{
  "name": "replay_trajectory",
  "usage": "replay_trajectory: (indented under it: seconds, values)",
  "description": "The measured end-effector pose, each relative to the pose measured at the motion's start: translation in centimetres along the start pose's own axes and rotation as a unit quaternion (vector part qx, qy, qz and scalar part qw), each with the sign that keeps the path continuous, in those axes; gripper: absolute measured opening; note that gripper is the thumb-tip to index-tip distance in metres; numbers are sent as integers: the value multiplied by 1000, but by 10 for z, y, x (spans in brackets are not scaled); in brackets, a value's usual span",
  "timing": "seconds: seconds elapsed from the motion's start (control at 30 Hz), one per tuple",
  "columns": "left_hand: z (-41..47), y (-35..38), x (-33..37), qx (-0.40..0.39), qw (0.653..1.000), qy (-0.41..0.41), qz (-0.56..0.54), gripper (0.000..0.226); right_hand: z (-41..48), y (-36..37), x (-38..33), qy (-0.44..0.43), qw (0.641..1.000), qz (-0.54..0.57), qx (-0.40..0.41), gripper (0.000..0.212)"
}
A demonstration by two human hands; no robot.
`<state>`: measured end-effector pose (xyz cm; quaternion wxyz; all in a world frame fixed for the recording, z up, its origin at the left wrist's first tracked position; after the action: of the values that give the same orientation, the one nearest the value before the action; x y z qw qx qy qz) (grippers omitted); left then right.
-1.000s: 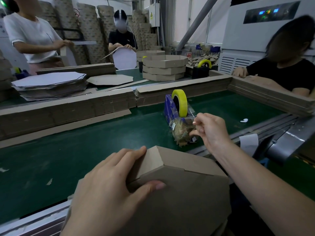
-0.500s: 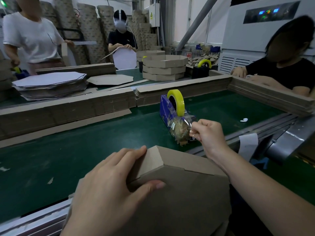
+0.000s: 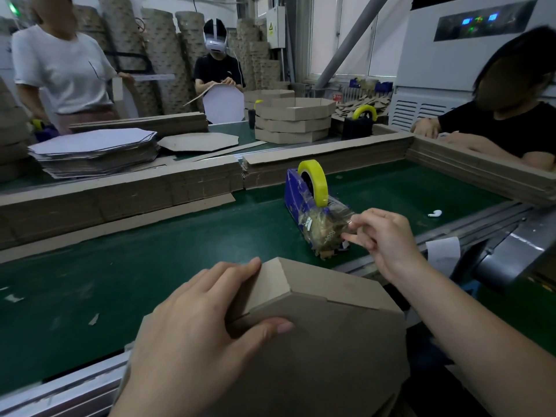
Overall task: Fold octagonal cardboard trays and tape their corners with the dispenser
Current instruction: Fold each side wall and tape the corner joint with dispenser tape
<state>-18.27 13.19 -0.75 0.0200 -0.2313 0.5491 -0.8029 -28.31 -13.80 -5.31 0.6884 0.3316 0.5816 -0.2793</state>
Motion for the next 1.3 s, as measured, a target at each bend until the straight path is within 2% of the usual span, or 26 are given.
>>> replay_trajectory:
  seconds: [0.1,0.17,0.27,0.37,0.4,0.53,0.7,0.83,0.97,1.1,1.3]
  values:
    - [0,0,-1,4,1000,1,4,73,2,-8,10,14,999,-39,11,35]
    - [0,0,-2,5,1000,-1,4,73,3,-15,16,17,989,-148,17,34]
    - [0,0,-2,2,1000,1,-2,73,6,-21,16,-19,923,-383,20,27]
    - [-1,0,-2,4,1000,-1,-3,72,9,-27,11,-3,855,-519,9,25]
    - [-1,0,-2,3,1000,-1,-2,72,7,-31,9,7,842,-539,3,23]
    - [2,0,-1,-4,1000,-4,4,73,-3,-29,-14,-53,865,-497,-48,20]
    - [0,1,-2,-13,1000,6,-7,70,-27,15,-62,-116,883,-400,-219,18]
    - [-2,1,-5,-26,999,14,-37,69,-51,56,-92,-130,864,-303,-381,19]
    - [-3,0,-6,-13,997,27,-69,61,-61,86,-98,-53,817,-282,-500,18]
    - [-5,1,-9,6,996,28,-82,62,-60,98,-90,23,781,-322,-534,25]
    - [-7,2,-12,28,993,31,-112,65,-57,99,-89,55,767,-373,-519,30]
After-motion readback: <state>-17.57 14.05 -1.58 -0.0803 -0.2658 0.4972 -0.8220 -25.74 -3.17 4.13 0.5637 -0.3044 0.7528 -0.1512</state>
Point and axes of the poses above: each hand's wrist, its own z-axis towards the middle knuckle, its own y-axis out of the palm, x = y × z, the point moved 3 cm from there along z, towards the middle knuckle, and after that the axes turned 10 degrees about -x, right-handed, at the moved point
